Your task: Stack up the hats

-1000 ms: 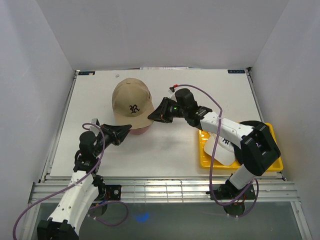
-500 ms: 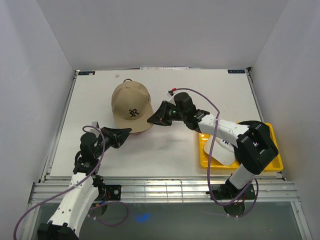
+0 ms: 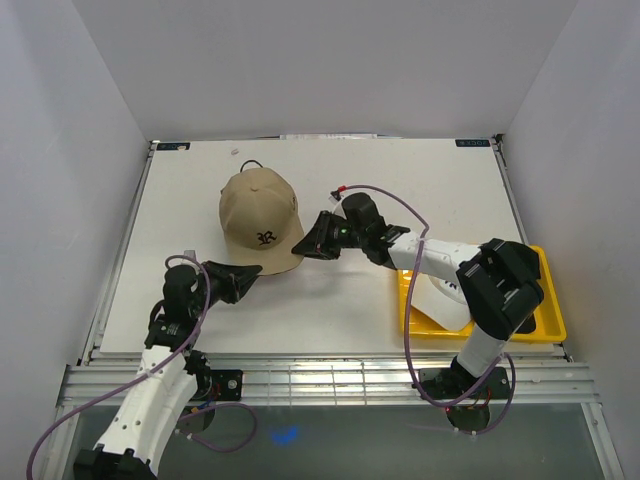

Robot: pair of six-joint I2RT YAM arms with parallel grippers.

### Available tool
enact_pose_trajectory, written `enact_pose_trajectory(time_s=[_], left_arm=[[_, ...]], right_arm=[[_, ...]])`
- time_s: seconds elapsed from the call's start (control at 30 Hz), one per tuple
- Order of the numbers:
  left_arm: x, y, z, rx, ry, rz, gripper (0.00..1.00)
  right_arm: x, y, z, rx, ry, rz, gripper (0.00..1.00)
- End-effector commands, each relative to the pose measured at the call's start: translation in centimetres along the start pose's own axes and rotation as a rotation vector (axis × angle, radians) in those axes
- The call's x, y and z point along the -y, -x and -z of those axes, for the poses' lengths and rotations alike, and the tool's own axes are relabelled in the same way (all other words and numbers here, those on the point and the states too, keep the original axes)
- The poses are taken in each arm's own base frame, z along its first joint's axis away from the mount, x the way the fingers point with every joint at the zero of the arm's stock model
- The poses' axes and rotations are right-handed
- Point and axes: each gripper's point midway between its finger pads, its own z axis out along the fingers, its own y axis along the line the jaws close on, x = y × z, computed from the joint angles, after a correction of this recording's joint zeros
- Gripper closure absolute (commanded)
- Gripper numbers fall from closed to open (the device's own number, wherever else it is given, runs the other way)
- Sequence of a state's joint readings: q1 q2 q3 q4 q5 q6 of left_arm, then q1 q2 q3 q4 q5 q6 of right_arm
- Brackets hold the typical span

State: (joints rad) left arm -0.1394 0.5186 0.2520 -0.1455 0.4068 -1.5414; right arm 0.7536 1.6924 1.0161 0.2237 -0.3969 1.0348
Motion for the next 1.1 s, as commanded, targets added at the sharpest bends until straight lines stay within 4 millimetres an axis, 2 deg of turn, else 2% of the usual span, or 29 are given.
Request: enact_pose_trajectory(time_s=[0.0, 0.3, 0.57, 0.9, 1.07], left_arm=[[-0.9, 1.6, 0.1, 0.097, 0.076, -0.01, 1.0], [-2.9, 2.9, 0.3, 0.17, 0.188, -0.001, 1.0], [-3.9, 3.9, 0.3, 0.214, 0.271, -0.011, 1.0], [-4.7, 4.4, 0.4, 0.232, 0.345, -0.042, 1.0], [-4.8, 4.4, 0.6, 0.234, 0.363, -0.054, 0.87]], right_arm=[[5.9, -5.1, -0.4, -0.161, -0.153, 0.006, 0.92], [7.3, -5.4, -1.4, -0.171, -0.187, -0.006, 0.92], [8.4, -5.4, -2.5, -0.153, -0.236, 0.001, 0.92], [8.8, -5.0, -3.4, -0.121, -0.263, 0.006, 0.92], [9.0, -5.2, -3.9, -0.117, -0.273, 0.003, 0.92]])
